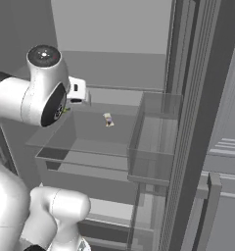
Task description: Grab a lemon wedge from the fridge and one ice cube from the ice bowl, and put them in the glass of lemonade.
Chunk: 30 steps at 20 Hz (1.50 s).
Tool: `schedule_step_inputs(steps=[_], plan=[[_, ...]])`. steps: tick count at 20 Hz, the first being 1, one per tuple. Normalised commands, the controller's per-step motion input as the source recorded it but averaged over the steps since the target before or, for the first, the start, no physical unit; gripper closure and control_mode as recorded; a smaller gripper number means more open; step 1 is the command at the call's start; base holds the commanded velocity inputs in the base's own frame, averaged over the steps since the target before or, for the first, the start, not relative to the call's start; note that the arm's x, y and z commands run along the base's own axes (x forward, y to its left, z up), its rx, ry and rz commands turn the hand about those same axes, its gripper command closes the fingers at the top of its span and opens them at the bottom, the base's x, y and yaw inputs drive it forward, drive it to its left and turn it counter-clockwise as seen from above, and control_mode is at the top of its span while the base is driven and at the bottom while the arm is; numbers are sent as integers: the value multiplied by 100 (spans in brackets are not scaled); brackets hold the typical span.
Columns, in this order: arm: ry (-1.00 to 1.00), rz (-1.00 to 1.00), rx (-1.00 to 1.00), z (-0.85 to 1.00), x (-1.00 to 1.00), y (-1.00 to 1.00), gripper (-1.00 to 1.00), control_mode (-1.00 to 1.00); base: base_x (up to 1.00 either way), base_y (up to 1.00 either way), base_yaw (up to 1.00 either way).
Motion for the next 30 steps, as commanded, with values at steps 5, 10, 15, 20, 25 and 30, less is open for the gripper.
schedule_step_inputs(steps=[5,10,15,20,25,30], plan=[[2,7,-12,-38,-80,0,100,-100,0,0,0],[1,0,-9,-45,-44,17,100,-100,0,0,0],[0,0,0,-1,-3,3,100,-100,0,0,0],[1,0,0,-1,-11,0,100,100,-57,-4,0],[0,0,0,0,0,0,100,100,-100,-10,-1],[0,0,0,0,0,0,100,100,-100,0,11]])
